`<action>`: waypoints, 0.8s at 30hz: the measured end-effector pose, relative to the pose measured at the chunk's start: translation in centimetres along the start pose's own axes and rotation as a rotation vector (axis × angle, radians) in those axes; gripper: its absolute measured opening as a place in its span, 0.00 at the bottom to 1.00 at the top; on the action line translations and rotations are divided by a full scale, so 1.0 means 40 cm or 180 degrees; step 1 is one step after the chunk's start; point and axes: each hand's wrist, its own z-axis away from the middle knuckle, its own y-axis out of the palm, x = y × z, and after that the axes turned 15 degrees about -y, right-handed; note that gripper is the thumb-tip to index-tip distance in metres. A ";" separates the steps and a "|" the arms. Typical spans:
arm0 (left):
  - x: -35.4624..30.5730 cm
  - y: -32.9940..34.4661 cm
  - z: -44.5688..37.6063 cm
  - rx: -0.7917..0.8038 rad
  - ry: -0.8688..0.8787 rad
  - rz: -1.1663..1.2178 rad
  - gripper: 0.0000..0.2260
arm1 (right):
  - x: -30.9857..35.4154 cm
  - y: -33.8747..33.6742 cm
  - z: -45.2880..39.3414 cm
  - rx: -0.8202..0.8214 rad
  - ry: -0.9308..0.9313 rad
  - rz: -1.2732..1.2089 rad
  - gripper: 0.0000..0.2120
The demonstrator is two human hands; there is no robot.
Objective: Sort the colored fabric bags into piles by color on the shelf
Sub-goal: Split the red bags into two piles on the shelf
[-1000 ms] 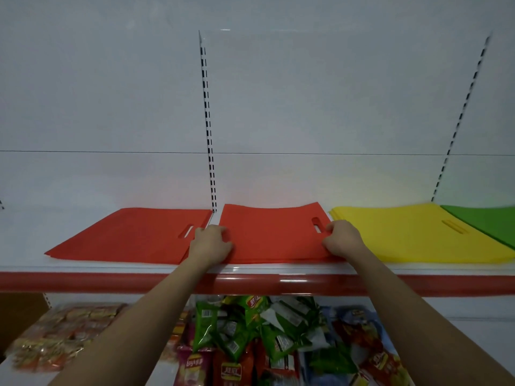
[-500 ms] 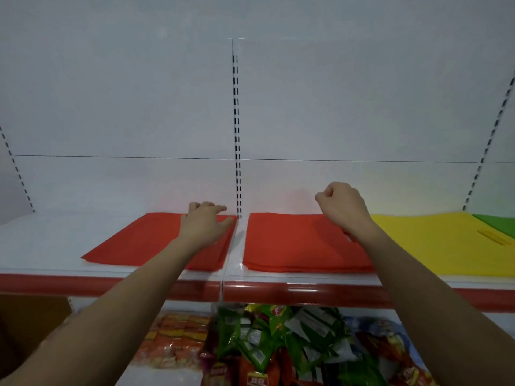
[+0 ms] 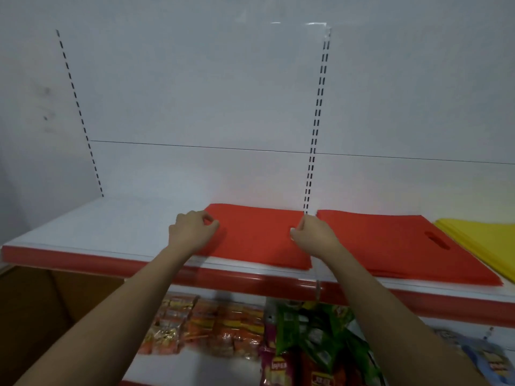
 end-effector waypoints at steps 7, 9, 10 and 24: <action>0.123 0.021 -0.065 0.0156 -0.0167 0.0163 0.20 | 0.030 0.145 0.025 -0.0745 0.0565 0.0590 0.14; 0.130 0.039 -0.073 0.0097 -0.0071 0.0219 0.21 | 0.021 0.158 0.023 -0.0994 0.0697 0.0500 0.14; 0.131 0.046 -0.079 0.0071 -0.0056 0.0240 0.21 | 0.014 0.161 0.021 -0.1101 0.0764 0.0406 0.13; 0.135 0.058 -0.099 0.0021 -0.0085 0.0115 0.27 | 0.014 0.150 0.039 -0.1616 0.0908 -0.0004 0.07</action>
